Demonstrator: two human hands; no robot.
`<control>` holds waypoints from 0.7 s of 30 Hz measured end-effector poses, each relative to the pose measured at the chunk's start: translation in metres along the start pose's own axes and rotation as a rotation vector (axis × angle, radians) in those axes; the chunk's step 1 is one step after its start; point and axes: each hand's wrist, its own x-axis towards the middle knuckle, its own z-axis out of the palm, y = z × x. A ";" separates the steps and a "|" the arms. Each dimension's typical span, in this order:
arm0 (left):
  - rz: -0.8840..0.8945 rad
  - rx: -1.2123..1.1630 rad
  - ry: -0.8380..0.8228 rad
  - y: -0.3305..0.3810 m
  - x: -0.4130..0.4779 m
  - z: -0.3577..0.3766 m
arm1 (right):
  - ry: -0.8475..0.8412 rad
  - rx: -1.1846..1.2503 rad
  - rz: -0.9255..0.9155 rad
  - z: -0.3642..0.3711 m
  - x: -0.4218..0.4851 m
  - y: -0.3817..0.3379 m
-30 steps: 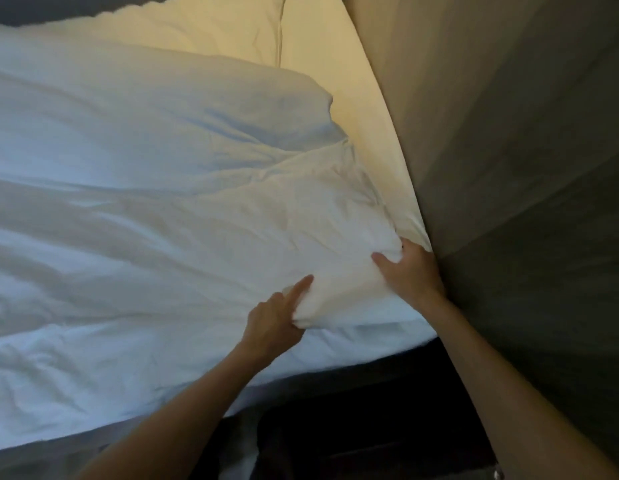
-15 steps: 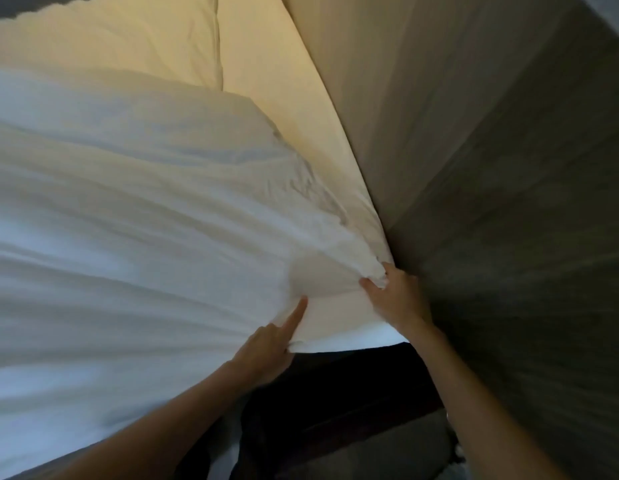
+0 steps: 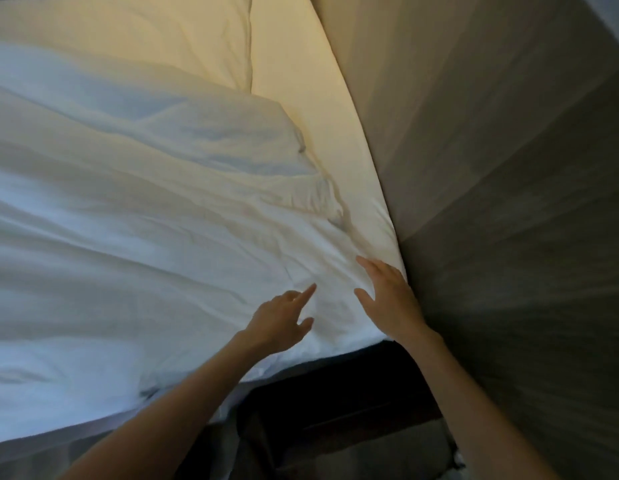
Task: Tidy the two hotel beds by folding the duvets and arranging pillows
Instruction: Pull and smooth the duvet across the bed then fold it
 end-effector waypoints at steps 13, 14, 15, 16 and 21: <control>-0.203 0.179 0.551 -0.109 -0.210 -0.105 | 0.112 -0.315 -0.432 -0.022 -0.060 -0.211; -0.228 0.177 0.602 -0.125 -0.234 -0.103 | 0.108 -0.331 -0.466 -0.016 -0.066 -0.234; -0.249 0.177 0.658 -0.142 -0.260 -0.101 | 0.104 -0.340 -0.495 -0.009 -0.074 -0.257; -0.274 0.180 0.707 -0.160 -0.286 -0.096 | 0.101 -0.344 -0.523 -0.001 -0.083 -0.281; -0.444 0.151 0.816 -0.251 -0.433 -0.068 | 0.066 -0.384 -0.658 0.065 -0.136 -0.402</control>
